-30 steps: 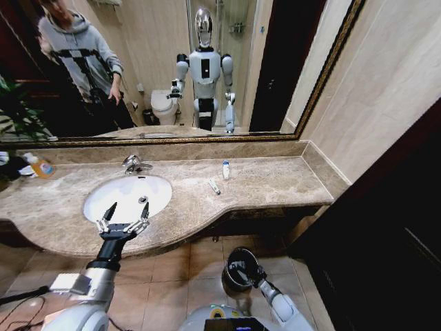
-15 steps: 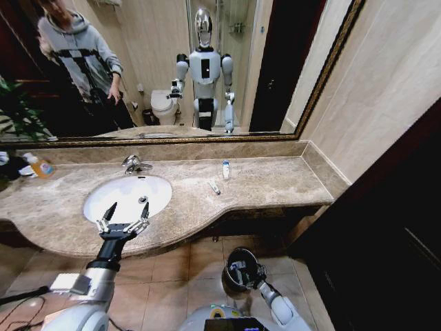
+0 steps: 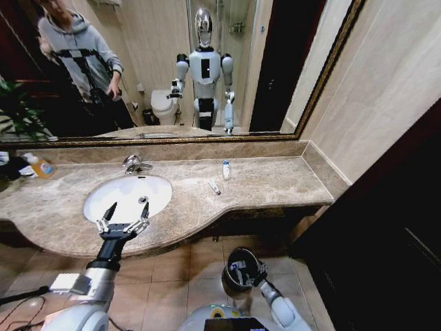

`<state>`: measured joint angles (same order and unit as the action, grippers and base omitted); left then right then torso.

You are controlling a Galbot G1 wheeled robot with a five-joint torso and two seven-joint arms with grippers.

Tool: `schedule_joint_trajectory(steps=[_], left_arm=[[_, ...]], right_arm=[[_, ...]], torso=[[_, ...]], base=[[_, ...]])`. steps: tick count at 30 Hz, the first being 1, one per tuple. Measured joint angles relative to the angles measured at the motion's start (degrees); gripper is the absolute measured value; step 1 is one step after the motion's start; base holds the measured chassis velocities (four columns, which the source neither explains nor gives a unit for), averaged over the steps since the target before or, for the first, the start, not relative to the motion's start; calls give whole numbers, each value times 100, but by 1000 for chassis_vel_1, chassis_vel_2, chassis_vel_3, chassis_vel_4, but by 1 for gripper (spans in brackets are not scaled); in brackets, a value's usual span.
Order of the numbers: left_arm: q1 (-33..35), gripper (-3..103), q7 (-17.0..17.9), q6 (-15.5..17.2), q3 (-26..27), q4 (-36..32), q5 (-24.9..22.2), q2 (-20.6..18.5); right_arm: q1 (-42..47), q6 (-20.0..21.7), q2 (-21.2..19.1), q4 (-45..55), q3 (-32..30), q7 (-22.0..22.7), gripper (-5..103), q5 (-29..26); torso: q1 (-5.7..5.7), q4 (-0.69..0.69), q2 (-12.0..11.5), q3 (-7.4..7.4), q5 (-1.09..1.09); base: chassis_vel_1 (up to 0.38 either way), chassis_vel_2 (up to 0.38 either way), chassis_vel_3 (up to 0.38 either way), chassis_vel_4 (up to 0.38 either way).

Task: Pick up the trash from the sink and place it in the trash bin.

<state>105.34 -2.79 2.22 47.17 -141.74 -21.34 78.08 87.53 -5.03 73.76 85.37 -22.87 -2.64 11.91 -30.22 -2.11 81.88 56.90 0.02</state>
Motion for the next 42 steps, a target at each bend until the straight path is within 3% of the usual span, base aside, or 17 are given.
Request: schedule_joint_trajectory(steps=[2,7,13,18,20,21,24,25,27,32,39,42], left_arm=[[0,100,0,0,0,0,0,1],[0,100,0,0,0,0,0,0],[0,100,0,0,0,0,0,0],[0,100,0,0,0,0,0,1],[0,100,0,0,0,0,0,1],[0,100,0,0,0,0,0,1],[0,100,0,0,0,0,0,1],[0,100,0,0,0,0,0,1],[0,100,0,0,0,0,0,0],[0,100,0,0,0,0,0,0],[0,100,0,0,0,0,0,0],[0,100,0,0,-1,0,0,0]], right_arm=[[719,-6,-147,1032,-229,129,100,-460],[1562,-52,-183,2381,-450,303,100,-736],[1769,69,-66,3128,-418,338,100,-642],[1964,-65,-92,3766,-318,446,100,-365],[2050,135,-197,4684,-141,433,100,-389],[2050,135,-197,4684,-141,433,100,-389],[1308,982,-485,5133,144,172,100,-828],[1308,982,-485,5133,144,172,100,-828],[512,1336,-743,4858,269,-68,100,-1184],[-700,1561,-1200,3968,645,-500,100,-1609],[-1713,1801,-1252,3396,1189,-621,100,-1923],[-2251,2018,-1184,3152,1411,-928,100,-2224]], torso=[[0,0,1,0,-1],[1,2,1,0,-1],[0,1,1,0,-2],[0,0,0,0,-2],[0,1,1,0,0],[0,1,1,0,0],[0,0,1,0,-1],[0,0,1,0,-1],[0,-1,1,0,-3],[-2,-1,-1,1,-2],[-1,0,-1,1,-2],[-1,0,-1,1,-1]], base=[[0,0,0,0],[0,0,0,0],[0,0,0,0],[0,0,0,0],[0,0,0,0],[0,0,0,0],[0,0,0,0],[0,0,0,0],[0,0,0,0],[0,0,0,0],[0,0,0,0],[0,0,0,0]])
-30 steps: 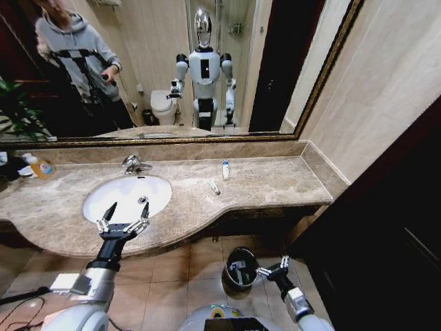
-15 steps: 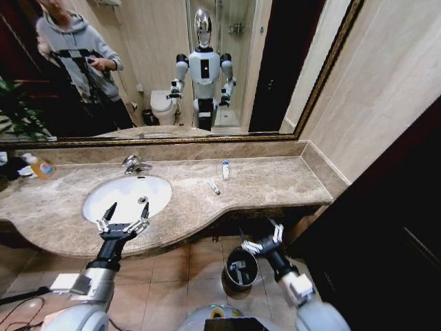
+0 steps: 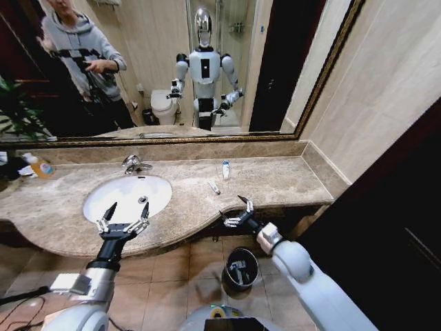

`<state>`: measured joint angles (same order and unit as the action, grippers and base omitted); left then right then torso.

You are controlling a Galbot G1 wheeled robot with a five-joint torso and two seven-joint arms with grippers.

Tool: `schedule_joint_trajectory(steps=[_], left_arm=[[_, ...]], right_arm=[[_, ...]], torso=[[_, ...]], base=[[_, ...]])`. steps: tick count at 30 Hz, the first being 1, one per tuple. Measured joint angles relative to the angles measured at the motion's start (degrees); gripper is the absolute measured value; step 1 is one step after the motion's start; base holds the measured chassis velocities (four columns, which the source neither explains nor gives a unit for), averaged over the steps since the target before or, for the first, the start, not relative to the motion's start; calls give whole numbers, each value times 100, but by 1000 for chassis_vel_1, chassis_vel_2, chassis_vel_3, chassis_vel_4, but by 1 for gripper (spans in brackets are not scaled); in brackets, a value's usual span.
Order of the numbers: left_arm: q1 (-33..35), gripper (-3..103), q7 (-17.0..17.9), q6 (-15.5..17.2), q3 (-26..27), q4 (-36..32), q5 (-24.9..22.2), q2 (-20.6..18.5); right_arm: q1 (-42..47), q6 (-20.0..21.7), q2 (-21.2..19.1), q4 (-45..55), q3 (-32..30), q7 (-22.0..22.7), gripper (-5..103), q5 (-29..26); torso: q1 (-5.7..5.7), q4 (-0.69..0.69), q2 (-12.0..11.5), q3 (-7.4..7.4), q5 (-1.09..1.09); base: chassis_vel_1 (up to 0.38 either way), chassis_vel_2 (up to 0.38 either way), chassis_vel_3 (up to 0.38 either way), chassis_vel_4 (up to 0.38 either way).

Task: Pick up the trash from the sink and place it in the trash bin.

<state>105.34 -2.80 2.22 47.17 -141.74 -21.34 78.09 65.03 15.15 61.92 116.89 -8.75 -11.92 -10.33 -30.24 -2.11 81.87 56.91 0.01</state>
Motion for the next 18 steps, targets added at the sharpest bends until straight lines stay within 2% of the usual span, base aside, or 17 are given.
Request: schedule_joint_trajectory(steps=[5,6,9,10,12,13,15,18], left_arm=[[0,100,0,0,0,0,0,0],[0,100,0,0,0,0,0,0],[0,100,0,0,0,0,0,0],[0,100,0,0,0,0,0,0],[0,100,0,0,1,0,0,0],[0,100,0,0,1,0,0,0],[0,100,0,0,1,0,0,0],[0,100,-1,0,0,0,0,0]], right_arm=[[-459,212,116,-285,98,-438,100,-267],[-655,355,166,-401,135,-684,100,-440],[-898,489,247,-561,265,-712,100,-582],[-1001,537,299,-634,355,-612,100,-586],[-1281,588,503,-868,596,-100,100,-511],[-1281,588,503,-868,596,-100,100,-511],[-1554,642,817,-1197,840,629,100,-275],[-1758,665,1154,-1522,1032,1411,100,-119]], torso=[[0,0,0,0,-1],[0,0,0,0,1],[1,1,0,-1,0],[0,1,0,-1,0],[1,0,0,-1,0],[1,0,0,-1,0],[0,0,0,0,1],[0,-1,0,0,0]], base=[[0,0,0,0],[0,0,0,0],[0,0,0,0],[0,0,0,0],[0,0,0,0],[0,0,0,0],[0,0,0,0],[0,0,0,0]])
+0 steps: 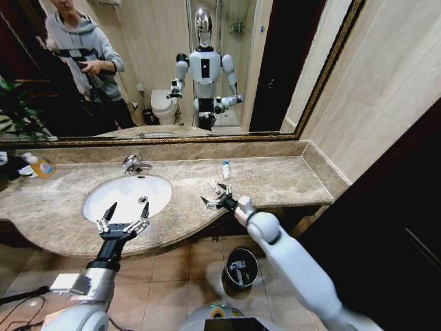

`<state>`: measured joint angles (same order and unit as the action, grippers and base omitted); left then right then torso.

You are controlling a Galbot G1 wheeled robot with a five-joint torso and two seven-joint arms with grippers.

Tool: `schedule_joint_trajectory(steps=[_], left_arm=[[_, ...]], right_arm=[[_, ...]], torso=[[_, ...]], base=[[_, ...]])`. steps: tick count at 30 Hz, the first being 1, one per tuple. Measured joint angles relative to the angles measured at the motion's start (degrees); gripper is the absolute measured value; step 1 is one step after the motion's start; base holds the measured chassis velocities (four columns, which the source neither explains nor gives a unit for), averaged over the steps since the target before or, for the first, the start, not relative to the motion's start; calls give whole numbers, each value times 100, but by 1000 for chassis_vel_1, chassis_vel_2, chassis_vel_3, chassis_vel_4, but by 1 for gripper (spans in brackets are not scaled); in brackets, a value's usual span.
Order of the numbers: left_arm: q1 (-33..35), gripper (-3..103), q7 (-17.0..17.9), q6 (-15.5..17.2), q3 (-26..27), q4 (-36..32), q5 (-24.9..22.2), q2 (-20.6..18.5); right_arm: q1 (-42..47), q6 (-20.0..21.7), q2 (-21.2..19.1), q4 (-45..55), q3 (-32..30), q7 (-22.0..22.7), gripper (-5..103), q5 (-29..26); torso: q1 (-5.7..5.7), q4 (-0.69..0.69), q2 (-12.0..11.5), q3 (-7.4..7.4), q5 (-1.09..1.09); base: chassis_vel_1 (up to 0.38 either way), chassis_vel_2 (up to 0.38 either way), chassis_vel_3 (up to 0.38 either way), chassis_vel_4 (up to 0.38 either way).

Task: Pick up the trash from the sink and place it in the trash bin.

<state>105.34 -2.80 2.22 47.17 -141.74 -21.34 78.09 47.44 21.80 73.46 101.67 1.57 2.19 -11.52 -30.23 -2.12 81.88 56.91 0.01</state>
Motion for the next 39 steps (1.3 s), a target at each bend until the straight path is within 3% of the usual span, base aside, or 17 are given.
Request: schedule_joint_trajectory(steps=[6,21,31,37,39], left_arm=[[0,100,0,0,0,0,0,0],[0,100,0,0,0,0,0,0],[0,100,0,0,0,0,0,0],[0,100,0,0,0,0,0,0],[0,100,0,0,0,0,0,0]], right_arm=[[-98,-87,232,-355,164,332,100,229],[-83,-517,169,-1078,49,186,101,541],[-56,-671,154,-1274,-25,81,73,616],[10,-686,99,-1250,-72,81,46,636],[18,-686,91,-1233,-84,81,46,635]], torso=[[0,1,0,0,1],[1,1,1,0,-1],[1,1,1,0,-1],[1,1,1,-1,-1],[1,1,1,-1,-1]], base=[[0,0,0,0],[0,0,0,0],[0,0,0,0],[0,0,0,0],[0,0,0,0]])
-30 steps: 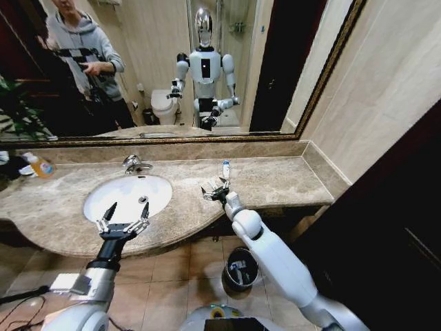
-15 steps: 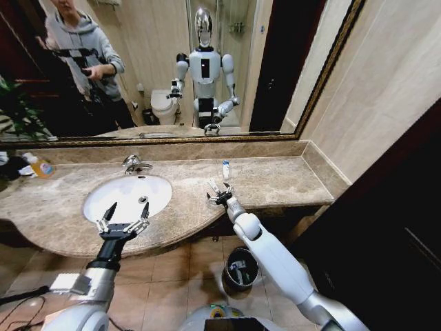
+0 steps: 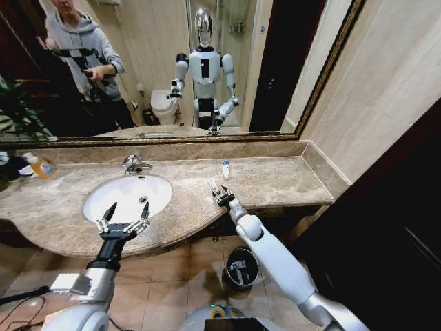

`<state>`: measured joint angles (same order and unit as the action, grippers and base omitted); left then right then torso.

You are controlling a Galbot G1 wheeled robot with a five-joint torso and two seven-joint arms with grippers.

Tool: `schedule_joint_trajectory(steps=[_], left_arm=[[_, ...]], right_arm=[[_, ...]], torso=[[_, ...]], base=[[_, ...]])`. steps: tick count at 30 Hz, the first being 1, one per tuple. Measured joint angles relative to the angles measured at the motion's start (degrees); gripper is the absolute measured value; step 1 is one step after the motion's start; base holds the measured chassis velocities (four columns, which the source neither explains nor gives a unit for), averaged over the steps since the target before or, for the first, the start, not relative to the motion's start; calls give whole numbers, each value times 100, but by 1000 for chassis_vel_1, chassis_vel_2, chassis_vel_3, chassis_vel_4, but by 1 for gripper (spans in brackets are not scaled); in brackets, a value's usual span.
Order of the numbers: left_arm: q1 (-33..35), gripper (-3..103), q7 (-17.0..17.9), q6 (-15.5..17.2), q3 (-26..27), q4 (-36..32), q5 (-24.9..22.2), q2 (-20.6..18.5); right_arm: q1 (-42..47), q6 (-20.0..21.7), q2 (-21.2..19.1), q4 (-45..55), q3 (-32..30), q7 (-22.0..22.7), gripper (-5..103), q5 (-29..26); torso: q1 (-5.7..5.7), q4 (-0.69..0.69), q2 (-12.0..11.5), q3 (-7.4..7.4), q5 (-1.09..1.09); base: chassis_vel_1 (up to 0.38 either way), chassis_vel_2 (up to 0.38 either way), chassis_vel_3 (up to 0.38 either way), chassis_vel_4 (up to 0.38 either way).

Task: Pick up the trash from the sink and place it in the trash bin.

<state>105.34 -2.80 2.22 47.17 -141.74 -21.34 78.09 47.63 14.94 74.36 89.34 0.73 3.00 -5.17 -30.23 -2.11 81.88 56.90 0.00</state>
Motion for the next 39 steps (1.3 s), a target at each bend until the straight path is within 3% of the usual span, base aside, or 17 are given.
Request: schedule_joint_trajectory(steps=[2,6,18,23,29,31,37,39], left_arm=[[0,100,0,0,0,0,0,0],[0,100,0,0,0,0,0,0],[0,100,0,0,0,0,0,0],[0,100,0,0,0,0,0,0],[0,100,0,0,1,0,0,0],[0,100,0,0,0,0,0,0],[0,100,0,0,0,0,0,0],[0,100,-1,0,0,0,0,0]], right_arm=[[10,-2,-18,13,-12,-1,30,0],[58,-3,-55,75,-36,-9,17,0],[218,-8,-206,333,-174,-18,16,-38],[544,-343,-587,887,-569,-229,16,49],[1134,-682,-1138,1665,-1172,-467,16,-50],[1451,-762,-1390,2037,-1423,-534,16,-321],[2437,-1086,-1575,2524,-2117,-576,16,-545],[3095,-1406,-1568,2629,-2477,-593,16,-509]], torso=[[0,0,0,0,0],[0,0,0,0,0],[0,-1,0,0,-1],[0,-1,0,0,0],[0,0,0,0,0],[0,-1,0,0,-3],[0,-1,0,0,-1],[1,1,1,-1,-1]], base=[[0,0,0,0],[0,0,0,0],[0,0,0,0],[0,0,0,0],[0,0,0,0],[0,0,0,0],[0,0,0,0],[0,0,0,0]])
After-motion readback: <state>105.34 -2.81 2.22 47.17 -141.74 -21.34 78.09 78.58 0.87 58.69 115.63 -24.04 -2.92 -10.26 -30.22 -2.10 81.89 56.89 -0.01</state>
